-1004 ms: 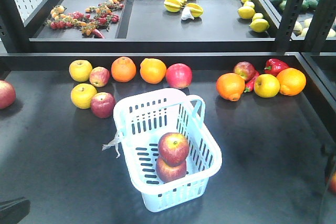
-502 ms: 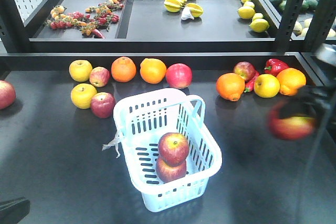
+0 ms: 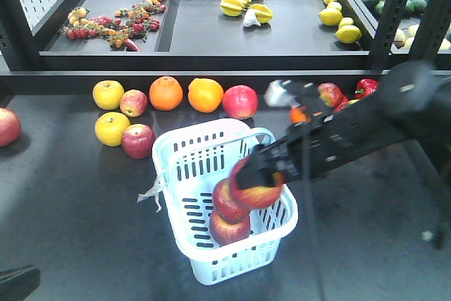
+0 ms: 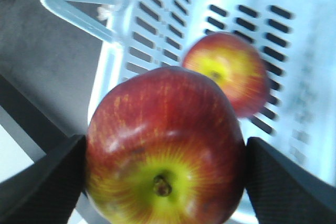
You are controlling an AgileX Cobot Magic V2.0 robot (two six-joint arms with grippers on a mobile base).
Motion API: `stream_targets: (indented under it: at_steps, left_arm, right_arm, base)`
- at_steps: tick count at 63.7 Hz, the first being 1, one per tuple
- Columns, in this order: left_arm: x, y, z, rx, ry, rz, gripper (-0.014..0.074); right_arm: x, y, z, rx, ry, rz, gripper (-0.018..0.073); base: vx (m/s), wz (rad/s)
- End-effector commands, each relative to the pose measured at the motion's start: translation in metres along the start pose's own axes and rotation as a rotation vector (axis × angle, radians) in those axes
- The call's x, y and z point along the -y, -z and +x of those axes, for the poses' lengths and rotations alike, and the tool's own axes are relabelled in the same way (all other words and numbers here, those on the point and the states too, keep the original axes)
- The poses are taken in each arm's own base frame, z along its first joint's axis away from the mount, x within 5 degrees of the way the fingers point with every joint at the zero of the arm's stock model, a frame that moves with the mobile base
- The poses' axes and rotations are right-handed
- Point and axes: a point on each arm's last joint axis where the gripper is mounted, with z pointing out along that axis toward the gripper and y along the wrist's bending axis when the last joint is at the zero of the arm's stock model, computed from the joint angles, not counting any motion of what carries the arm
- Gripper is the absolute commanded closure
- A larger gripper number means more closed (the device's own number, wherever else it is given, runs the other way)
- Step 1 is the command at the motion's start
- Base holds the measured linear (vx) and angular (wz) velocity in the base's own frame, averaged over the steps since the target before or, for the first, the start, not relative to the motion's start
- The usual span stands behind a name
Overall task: Pick three apples into basket with both arms
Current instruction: 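Grasp the third red apple and carry it over the basket, then lower the apple into the basket and open the right gripper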
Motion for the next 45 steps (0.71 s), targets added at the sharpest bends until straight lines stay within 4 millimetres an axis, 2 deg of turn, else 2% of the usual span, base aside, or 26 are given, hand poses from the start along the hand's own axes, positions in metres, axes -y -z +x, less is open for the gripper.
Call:
stream_targets:
  at_steps: [1, 13, 31, 38, 45]
  left_arm:
    - [0.000, 0.003, -0.012, 0.075, 0.022, -0.005, 0.0603]
    - [0.000, 0.003, -0.012, 0.075, 0.022, -0.005, 0.0603]
    - [0.000, 0.003, -0.012, 0.075, 0.022, -0.005, 0.0603]
    - [0.000, 0.003, -0.012, 0.075, 0.022, -0.005, 0.0603]
    - [0.000, 0.003, -0.012, 0.075, 0.022, -0.005, 0.0603]
  right_arm:
    - [-0.015, 0.001, -0.014, 0.104, 0.007, -0.032, 0.0489]
    - [-0.016, -0.025, -0.015, 0.100, 0.013, -0.055, 0.0489]
    - [-0.011, -0.039, -0.016, 0.105, 0.009, -0.080, 0.0467]
    - [-0.010, -0.040, -0.016, 0.103, 0.026, -0.078, 0.0398]
    - [-0.010, -0.040, -0.016, 0.106, 0.034, -0.076, 0.0257]
  base:
    - [0.00, 0.00]
    - [0.00, 0.00]
    - [0.00, 0.00]
    - [0.00, 0.00]
    - [0.00, 0.00]
